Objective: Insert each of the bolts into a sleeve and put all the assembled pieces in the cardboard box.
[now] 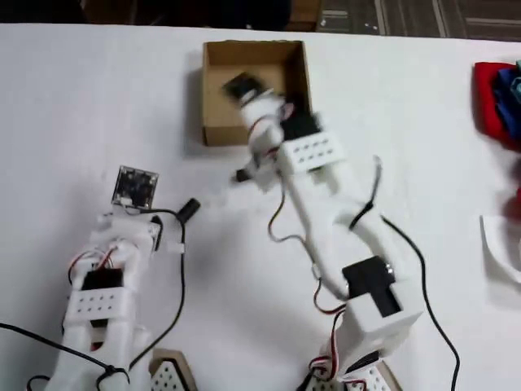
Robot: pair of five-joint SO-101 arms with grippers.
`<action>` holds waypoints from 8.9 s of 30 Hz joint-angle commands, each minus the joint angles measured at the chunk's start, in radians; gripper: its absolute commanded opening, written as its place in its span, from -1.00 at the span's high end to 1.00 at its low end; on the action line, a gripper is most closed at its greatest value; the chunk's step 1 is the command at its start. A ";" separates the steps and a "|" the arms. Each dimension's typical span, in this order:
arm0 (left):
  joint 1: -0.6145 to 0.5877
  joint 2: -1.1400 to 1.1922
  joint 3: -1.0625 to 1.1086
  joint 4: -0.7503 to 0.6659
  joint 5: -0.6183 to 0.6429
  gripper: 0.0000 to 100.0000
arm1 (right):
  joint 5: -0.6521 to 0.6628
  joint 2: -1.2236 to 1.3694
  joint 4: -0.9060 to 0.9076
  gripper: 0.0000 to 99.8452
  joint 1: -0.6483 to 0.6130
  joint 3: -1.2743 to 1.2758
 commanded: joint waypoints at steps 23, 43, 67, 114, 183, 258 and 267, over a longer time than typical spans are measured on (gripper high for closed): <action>-0.063 -0.006 -0.010 -0.020 -0.005 0.65 | 0.367 0.420 -0.130 0.74 -0.068 -0.296; -0.063 -0.005 -0.010 -0.020 -0.005 0.65 | 0.477 0.710 0.278 0.75 -0.143 -0.698; -0.063 -0.005 -0.010 -0.020 -0.005 0.65 | 0.479 0.803 0.498 0.75 -0.084 -1.126; -0.063 -0.006 -0.010 -0.020 -0.005 0.65 | 0.479 0.816 0.311 0.75 -0.005 -1.135; -0.069 -0.005 -0.025 -0.020 0.046 0.65 | 0.153 0.900 0.371 0.75 -0.148 -1.042; -0.069 -0.005 -0.025 -0.017 0.044 0.65 | -0.150 0.954 0.476 0.98 0.047 -1.043; -0.069 -0.002 -0.025 -0.012 0.044 0.65 | -0.152 0.677 0.542 0.96 0.058 -1.074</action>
